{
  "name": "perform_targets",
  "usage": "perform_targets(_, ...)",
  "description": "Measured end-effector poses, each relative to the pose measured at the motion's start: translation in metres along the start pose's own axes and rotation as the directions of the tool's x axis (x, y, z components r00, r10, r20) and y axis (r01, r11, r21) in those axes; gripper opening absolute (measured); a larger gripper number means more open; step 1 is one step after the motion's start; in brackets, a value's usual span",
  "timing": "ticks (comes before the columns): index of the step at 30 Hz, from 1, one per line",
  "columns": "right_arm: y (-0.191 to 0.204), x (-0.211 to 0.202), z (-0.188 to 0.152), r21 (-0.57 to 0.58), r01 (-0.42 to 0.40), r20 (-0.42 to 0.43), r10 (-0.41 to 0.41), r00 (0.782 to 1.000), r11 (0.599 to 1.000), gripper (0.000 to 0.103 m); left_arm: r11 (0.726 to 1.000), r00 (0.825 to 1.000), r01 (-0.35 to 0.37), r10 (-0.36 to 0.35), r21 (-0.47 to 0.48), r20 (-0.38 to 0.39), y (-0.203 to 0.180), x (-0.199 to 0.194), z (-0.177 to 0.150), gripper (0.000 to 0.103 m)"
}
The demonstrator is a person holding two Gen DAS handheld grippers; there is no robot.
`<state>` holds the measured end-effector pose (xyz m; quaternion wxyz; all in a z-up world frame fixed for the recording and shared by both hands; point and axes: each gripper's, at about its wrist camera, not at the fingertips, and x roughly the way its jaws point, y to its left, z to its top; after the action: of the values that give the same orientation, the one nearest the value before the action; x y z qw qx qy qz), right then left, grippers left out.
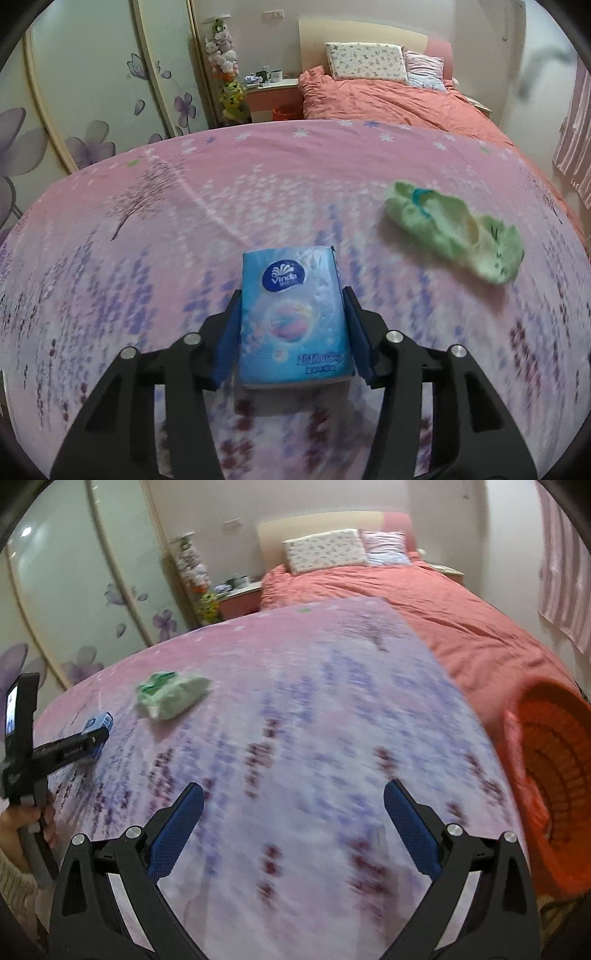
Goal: Collect trash
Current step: 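Grasp the light green cloth with the right tool while the left tool holds the tissue pack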
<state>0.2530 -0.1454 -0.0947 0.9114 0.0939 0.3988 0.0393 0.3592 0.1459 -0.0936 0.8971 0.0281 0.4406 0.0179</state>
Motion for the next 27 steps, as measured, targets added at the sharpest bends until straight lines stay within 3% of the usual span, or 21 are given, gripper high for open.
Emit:
perform_targets(3,0.027,0.019,0.014,-0.044,-0.027,-0.001,0.027,1.0,0.999,0.093,0.998,0.999,0.036,-0.036,-0.042,-0.004,0.011,0.001,-0.003,0.052)
perform_targets(9,0.078,0.063,0.048,-0.09,-0.06,-0.026,0.058,0.998,0.994,0.075,0.999,1.0,0.024,-0.024,-0.035,-0.007,0.01,0.002,-0.003,0.053)
perform_targets(13,0.088,0.09,0.059,-0.051,-0.047,-0.083,0.043,0.996,0.998,0.042,0.999,1.0,0.022,-0.023,-0.037,-0.008,0.011,0.003,-0.002,0.054)
perform_targets(16,0.088,0.089,0.058,-0.043,-0.019,-0.074,0.016,0.997,0.999,0.007,0.999,1.0,0.02,-0.02,-0.037,-0.009,0.01,0.004,-0.002,0.055)
perform_targets(23,0.055,0.05,0.029,-0.01,-0.005,-0.048,0.004,0.999,1.0,0.004,0.999,1.0,0.022,-0.022,-0.04,-0.009,0.011,0.004,-0.002,0.055)
perform_targets(27,0.039,0.021,0.004,-0.049,0.015,-0.048,-0.017,0.999,0.999,0.004,0.999,1.0,0.022,-0.022,-0.04,-0.009,0.011,0.003,-0.002,0.055)
